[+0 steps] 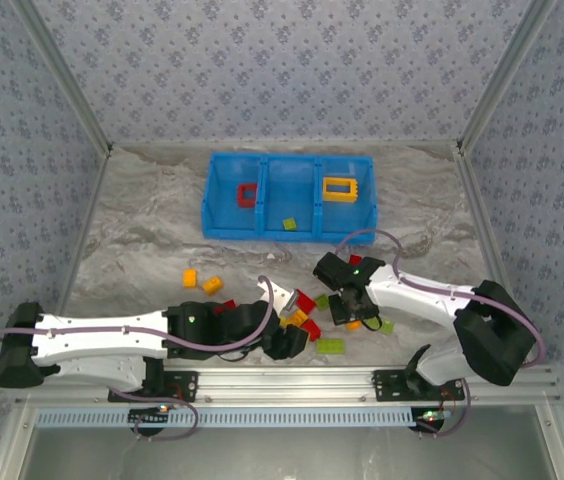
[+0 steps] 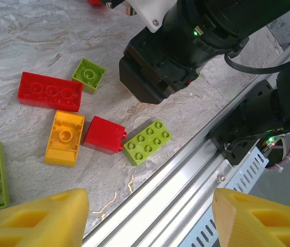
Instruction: Sort the legos into containers by color
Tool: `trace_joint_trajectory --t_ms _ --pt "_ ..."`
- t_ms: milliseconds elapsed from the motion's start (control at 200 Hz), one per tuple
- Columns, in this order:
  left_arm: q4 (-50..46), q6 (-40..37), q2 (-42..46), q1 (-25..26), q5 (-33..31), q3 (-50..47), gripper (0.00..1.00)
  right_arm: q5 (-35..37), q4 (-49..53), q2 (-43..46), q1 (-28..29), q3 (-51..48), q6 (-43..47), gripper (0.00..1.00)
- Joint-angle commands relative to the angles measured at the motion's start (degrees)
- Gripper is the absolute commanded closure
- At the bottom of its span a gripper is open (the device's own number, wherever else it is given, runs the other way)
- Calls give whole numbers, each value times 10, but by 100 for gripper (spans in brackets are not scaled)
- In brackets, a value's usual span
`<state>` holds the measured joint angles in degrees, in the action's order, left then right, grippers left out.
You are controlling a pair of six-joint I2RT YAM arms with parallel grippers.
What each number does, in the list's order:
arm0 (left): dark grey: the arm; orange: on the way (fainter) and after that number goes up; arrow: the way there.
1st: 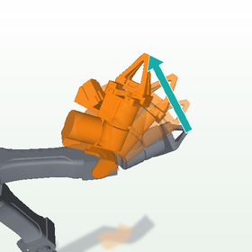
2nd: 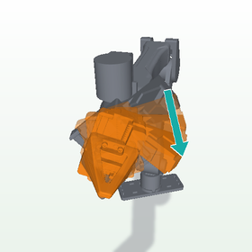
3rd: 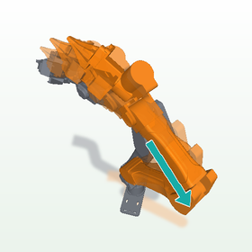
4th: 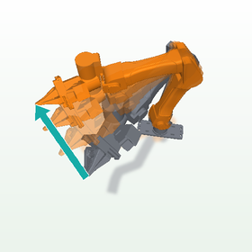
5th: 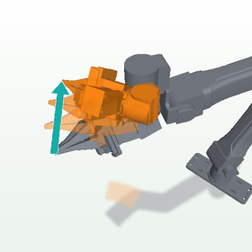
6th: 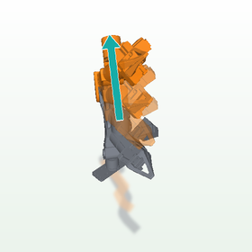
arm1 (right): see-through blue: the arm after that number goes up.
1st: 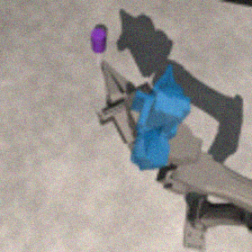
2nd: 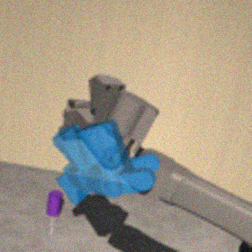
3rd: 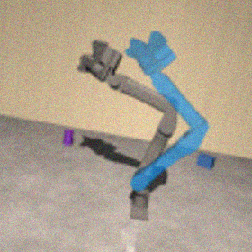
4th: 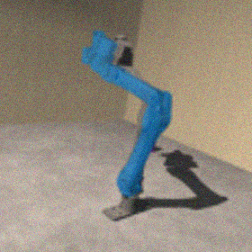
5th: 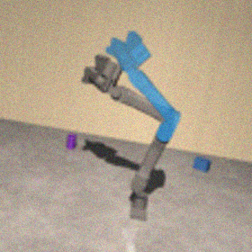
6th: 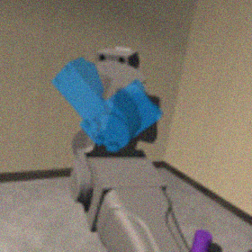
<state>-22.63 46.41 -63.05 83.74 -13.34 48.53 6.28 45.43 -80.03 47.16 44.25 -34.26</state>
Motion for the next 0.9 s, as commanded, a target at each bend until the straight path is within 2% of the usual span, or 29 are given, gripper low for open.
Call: trace_joint_trajectory --t_ms 0,100,180,280,355,480,600,780,894 --pt "9 6 2 5 -15 12 35 -6 -7 -1 -5 -8 6 57" --pt "7 7 2 5 -24 17 35 9 -4 15 -5 -4 2 66" --pt "-2 7 2 5 -43 29 35 33 19 50 -12 20 2 68" --pt "-27 8 -4 4 -94 61 35 41 22 85 -69 78 30 68" --pt "-67 23 -25 -2 -148 100 35 22 -8 76 -126 129 55 68" --pt "-83 31 -62 -24 -193 147 34 -24 -89 1 -203 203 91 69" --pt "-89 18 -102 -56 -187 195 34 -54 -143 -85 -254 281 103 70" --pt "-90 -9 -147 -75 -167 241 34 -44 -120 -220 -282 403 111 70" --pt "-87 -7 -160 -79 -157 245 35 -47 -122 -293 -287 442 105 71"
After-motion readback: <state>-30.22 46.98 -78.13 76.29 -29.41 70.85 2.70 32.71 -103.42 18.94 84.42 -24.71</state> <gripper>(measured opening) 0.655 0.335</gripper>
